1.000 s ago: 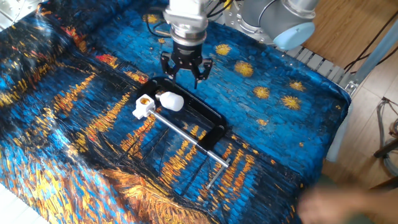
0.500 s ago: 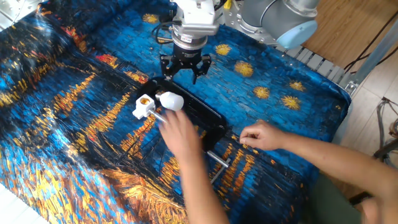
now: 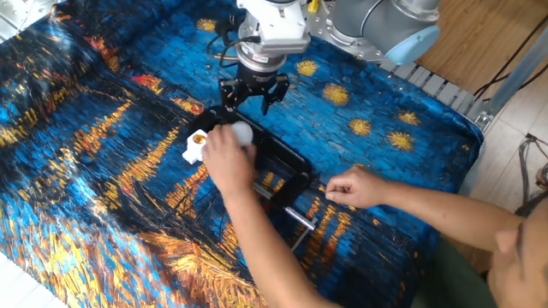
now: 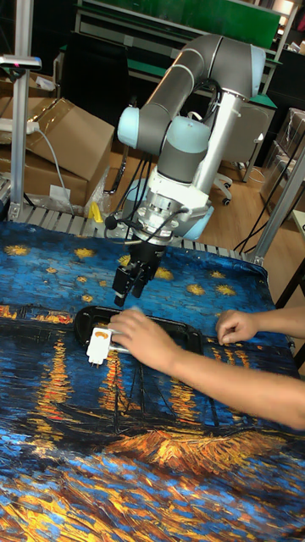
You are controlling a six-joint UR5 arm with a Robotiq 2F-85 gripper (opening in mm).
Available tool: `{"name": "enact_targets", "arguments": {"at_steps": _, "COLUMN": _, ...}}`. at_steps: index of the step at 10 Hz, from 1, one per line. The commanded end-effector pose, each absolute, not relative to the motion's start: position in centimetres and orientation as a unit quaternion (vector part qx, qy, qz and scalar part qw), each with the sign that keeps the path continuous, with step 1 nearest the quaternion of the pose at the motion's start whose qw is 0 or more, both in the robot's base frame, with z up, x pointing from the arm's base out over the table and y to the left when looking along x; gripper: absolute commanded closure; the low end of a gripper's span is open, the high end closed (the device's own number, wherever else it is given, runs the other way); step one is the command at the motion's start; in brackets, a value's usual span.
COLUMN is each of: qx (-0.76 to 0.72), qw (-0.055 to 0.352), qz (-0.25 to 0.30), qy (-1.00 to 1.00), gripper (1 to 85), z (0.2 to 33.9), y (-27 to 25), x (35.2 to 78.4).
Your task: Install the light bulb by rotating it
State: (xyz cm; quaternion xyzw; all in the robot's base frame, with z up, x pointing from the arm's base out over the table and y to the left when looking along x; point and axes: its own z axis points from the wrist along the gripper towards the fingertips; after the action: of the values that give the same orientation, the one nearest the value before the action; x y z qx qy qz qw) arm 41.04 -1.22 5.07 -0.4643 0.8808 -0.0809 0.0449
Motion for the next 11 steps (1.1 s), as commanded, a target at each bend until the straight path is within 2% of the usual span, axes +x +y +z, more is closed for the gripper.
{"name": "enact_targets", "arguments": {"at_steps": 1, "qx": -0.476, "qw": 0.048, "qz": -0.077, "qy": 0.875, "gripper": 23.0, "z": 5.2, "y": -0.9, "x": 41.6}}
{"name": "enact_targets", "arguments": {"at_steps": 4, "qx": -0.484, "qw": 0.043, "qz": -0.069, "qy": 0.871, "gripper": 23.3, "z": 6.0, "y": -1.6, "x": 42.1}}
{"name": "enact_targets", "arguments": {"at_steps": 11, "qx": -0.448, "qw": 0.059, "qz": -0.055, "qy": 0.891, "gripper": 23.7, "z": 5.1, "y": 0.3, "x": 41.8}}
